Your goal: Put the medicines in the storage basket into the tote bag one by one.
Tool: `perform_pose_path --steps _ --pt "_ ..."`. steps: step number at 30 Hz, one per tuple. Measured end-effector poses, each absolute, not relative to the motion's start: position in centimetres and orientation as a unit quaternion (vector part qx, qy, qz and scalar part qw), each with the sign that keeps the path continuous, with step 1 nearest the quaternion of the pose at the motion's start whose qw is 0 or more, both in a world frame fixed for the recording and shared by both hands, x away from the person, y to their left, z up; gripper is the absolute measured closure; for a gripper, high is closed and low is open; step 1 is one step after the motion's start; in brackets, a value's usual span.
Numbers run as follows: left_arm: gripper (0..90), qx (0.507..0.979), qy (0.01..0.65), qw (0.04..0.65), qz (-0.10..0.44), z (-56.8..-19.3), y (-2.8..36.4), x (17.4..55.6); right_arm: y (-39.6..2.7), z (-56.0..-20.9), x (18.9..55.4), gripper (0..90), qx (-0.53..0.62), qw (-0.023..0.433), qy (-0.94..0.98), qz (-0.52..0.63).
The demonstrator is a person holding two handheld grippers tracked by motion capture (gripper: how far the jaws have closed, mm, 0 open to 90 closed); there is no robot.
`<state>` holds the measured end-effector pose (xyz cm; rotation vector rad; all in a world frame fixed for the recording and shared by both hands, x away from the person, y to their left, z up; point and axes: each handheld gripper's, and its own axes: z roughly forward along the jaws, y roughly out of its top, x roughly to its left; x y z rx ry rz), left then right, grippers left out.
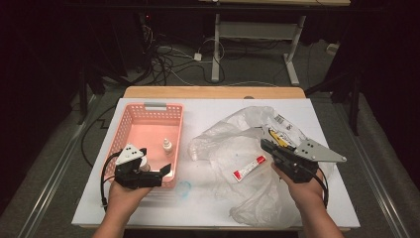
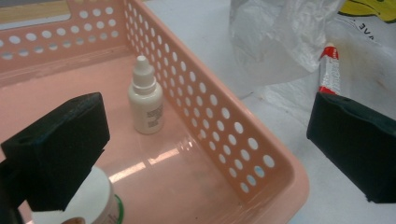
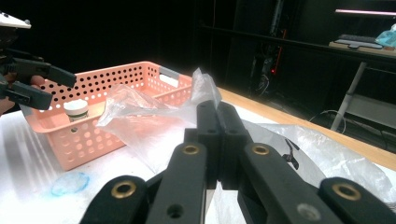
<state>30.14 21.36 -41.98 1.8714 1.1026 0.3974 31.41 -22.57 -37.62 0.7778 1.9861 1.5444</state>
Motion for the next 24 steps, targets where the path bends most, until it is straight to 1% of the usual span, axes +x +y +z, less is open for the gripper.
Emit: perform_pose_path --steps 24 --pt "0.0 0.726 0.499 0.438 0.178 -42.3 26.1 30.7 -22.6 -37.7 31.4 90.0 0.286 0.252 0.731 0.566"
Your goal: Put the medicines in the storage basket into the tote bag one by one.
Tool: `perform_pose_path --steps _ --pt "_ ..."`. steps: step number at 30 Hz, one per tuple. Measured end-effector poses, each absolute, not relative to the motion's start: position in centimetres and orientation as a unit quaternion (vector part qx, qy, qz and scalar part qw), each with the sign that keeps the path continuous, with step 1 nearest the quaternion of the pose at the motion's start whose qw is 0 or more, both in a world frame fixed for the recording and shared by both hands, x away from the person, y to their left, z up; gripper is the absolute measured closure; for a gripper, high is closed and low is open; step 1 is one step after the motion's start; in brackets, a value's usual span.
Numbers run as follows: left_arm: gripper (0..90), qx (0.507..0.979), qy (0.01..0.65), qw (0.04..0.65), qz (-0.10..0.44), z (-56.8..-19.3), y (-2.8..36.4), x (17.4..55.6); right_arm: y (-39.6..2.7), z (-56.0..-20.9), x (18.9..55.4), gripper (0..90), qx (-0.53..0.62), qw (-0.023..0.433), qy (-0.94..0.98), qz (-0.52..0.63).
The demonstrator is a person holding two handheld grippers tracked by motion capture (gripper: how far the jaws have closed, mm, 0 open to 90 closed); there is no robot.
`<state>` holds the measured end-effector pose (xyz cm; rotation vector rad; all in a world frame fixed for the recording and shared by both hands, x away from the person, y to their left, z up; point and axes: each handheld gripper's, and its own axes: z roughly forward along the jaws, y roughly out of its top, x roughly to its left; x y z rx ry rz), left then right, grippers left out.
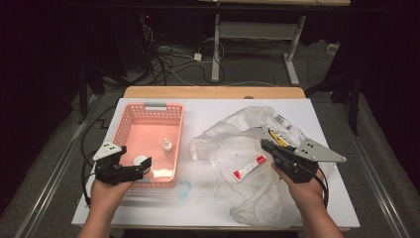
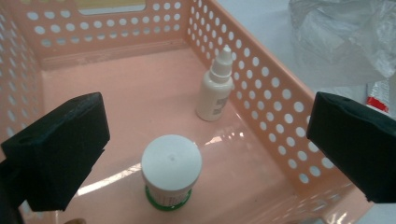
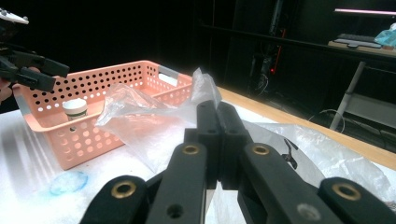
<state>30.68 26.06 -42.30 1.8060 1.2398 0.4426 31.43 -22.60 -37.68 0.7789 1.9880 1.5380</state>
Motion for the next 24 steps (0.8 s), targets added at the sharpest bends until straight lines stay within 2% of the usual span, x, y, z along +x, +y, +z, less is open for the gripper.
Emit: perform_pose_path --steps 16,24 --pt "2.2 0.733 0.507 0.421 0.170 -42.4 26.2 31.2 -22.6 -37.7 31.4 90.0 0.288 0.254 0.731 0.564" --pt "7.4 0.760 0.518 0.365 0.148 -41.4 25.9 32.6 -22.7 -37.6 31.4 90.0 0.286 0.253 0.730 0.567"
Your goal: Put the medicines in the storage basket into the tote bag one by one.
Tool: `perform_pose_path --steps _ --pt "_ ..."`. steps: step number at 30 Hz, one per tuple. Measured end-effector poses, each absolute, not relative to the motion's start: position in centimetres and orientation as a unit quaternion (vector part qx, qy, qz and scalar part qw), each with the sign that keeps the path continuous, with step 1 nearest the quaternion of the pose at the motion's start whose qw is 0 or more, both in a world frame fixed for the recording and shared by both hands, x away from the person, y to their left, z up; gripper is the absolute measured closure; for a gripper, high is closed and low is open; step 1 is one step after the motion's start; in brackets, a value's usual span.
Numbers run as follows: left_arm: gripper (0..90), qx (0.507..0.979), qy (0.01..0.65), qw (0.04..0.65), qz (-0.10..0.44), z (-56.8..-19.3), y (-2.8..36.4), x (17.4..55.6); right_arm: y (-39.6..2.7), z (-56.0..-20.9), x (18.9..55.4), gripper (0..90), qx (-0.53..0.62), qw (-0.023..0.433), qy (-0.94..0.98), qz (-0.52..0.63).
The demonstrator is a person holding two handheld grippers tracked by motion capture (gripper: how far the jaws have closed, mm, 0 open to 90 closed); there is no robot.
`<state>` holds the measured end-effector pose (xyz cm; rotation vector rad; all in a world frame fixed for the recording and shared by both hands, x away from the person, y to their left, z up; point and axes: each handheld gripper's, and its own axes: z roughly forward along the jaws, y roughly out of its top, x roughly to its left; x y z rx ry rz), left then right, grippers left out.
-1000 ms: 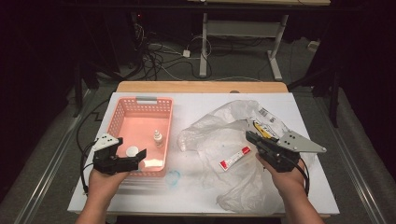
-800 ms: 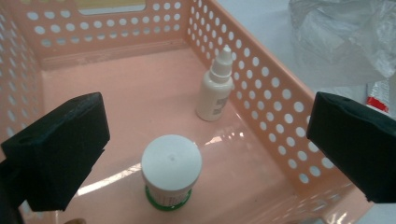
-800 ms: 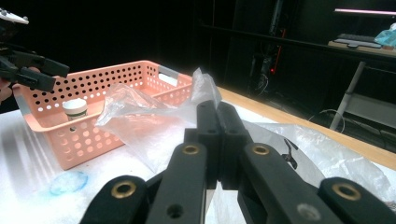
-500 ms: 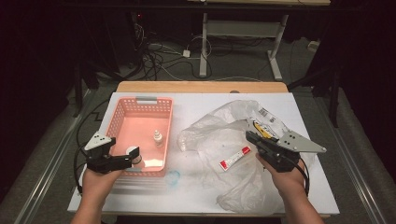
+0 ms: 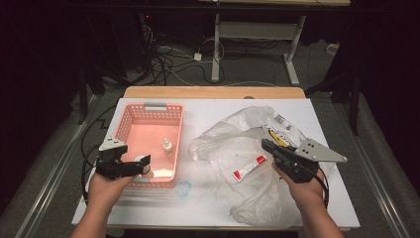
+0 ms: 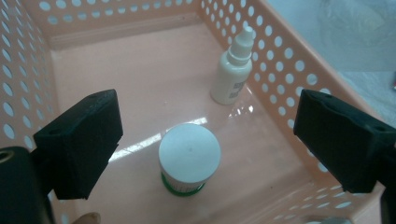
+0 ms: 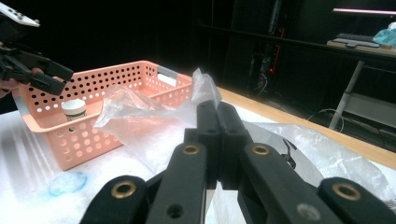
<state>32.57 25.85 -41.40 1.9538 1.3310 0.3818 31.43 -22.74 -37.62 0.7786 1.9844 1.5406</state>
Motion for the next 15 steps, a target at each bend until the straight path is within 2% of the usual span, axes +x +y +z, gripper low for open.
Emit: perform_pose_path --steps 9,15 --pt "14.9 0.795 0.537 0.271 0.079 -41.9 25.2 35.4 -22.7 -37.5 31.3 90.0 0.287 0.254 0.729 0.567" --pt "22.2 0.807 0.542 0.227 0.057 -42.5 24.8 36.3 -23.0 -37.4 31.3 90.0 0.287 0.257 0.727 0.568"
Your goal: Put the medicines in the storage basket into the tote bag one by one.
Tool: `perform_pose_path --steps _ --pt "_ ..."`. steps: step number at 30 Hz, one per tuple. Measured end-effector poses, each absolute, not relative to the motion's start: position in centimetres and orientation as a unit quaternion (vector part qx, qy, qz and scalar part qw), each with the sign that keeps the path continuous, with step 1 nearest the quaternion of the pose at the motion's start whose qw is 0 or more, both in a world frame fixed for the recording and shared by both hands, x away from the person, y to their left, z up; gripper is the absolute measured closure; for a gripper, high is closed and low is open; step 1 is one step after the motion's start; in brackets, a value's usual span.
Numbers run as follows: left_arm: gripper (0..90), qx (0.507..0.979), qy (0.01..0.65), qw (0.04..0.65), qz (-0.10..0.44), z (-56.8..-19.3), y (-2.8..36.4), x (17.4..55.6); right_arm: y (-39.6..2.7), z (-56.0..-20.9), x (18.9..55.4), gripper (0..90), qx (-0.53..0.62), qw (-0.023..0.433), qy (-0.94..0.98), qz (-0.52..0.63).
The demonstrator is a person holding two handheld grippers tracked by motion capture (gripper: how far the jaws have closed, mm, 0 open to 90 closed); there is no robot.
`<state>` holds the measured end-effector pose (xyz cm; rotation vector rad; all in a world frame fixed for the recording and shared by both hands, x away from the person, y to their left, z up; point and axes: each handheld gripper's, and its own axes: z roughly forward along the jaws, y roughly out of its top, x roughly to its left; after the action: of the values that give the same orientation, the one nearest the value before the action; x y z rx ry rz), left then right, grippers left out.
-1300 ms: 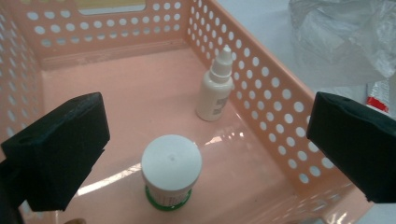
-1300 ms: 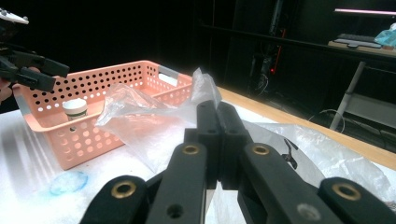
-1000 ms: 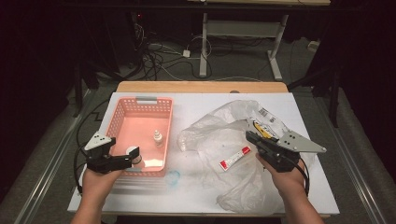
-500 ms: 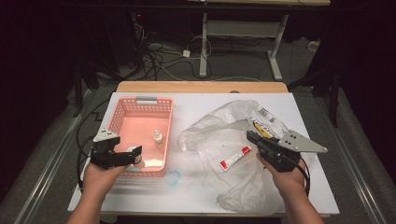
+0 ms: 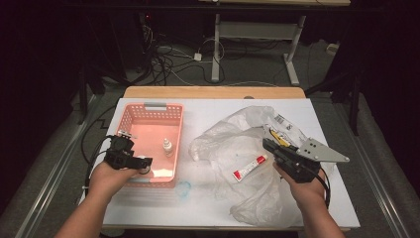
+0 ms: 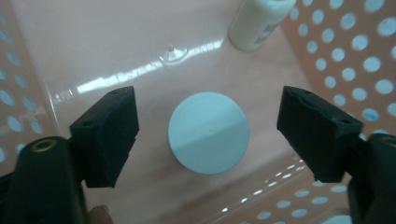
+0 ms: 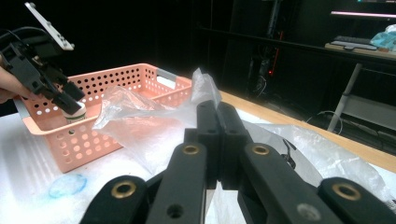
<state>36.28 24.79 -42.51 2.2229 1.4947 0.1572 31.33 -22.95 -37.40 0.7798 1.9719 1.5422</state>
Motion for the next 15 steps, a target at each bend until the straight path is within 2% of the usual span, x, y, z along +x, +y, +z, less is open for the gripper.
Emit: perform_pose_path --steps 2,8,15 --pt "26.3 0.811 0.540 0.220 0.054 -42.5 24.6 36.4 -23.0 -37.4 31.3 90.0 0.288 0.256 0.727 0.569" --pt "31.3 0.818 0.544 0.182 0.031 -42.9 24.4 37.0 -22.8 -37.5 31.3 90.0 0.287 0.254 0.728 0.568" --pt "42.7 0.822 0.543 0.171 0.020 -43.3 24.3 37.3 -22.8 -37.5 31.2 90.0 0.286 0.254 0.729 0.567"
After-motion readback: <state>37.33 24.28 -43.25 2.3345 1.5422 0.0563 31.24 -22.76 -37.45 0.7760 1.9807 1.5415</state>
